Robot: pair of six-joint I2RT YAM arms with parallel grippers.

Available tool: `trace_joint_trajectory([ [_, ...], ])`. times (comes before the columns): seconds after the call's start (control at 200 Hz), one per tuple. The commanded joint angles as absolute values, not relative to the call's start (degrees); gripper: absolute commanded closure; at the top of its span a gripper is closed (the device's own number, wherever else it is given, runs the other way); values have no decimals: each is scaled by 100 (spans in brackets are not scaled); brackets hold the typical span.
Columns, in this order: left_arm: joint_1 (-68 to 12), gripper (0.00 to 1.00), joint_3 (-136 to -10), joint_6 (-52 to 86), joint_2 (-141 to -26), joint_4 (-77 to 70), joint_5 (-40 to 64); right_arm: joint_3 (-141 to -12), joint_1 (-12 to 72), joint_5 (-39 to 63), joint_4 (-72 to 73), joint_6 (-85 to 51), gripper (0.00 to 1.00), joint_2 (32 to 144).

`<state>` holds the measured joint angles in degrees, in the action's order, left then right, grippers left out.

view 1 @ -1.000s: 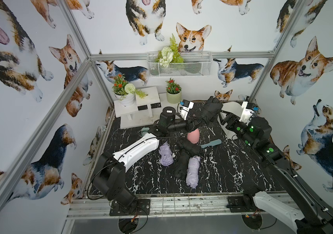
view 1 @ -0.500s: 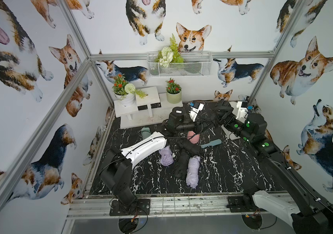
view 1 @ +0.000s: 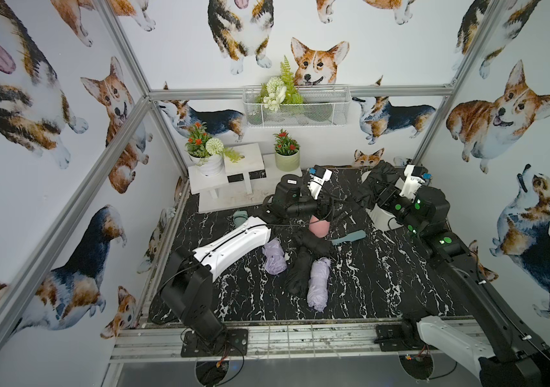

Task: Put the umbrella into the storage box
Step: Place the umbrella in the storage box.

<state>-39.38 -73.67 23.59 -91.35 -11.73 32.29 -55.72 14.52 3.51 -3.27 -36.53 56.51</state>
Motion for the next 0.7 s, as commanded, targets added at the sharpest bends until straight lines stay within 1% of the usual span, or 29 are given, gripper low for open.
trace_joint_trajectory([
  [0.0, -3721, 17, -7141, 2225, -8829, -664, 2830, -5846, 1067, 18, -252, -2412, 70, 5854],
  [0.12, -3516, 17, -6703, 2161, -8387, -554, 2486, -6372, 687, 27, -365, -1403, 70, 6376],
  [0.155, -3484, 17, -6587, 2121, -8265, -553, 2378, -6589, 625, 42, -458, -1116, 70, 6723],
  [0.27, -3421, 17, -6252, 1957, -7987, -524, 2121, -7329, 559, 29, -766, -194, 69, 7531],
  [0.42, -3362, 17, -6115, 1808, -7829, -288, 1913, -8069, 537, -257, -901, 738, 70, 8482],
  [0.621, -3294, 17, -6016, 1623, -7738, -141, 1731, -8504, 512, -713, -725, 1360, 71, 9177],
  [0.696, -3233, 17, -6003, 1602, -7759, -116, 1723, -8519, 469, -569, -558, 1304, 71, 9147],
])
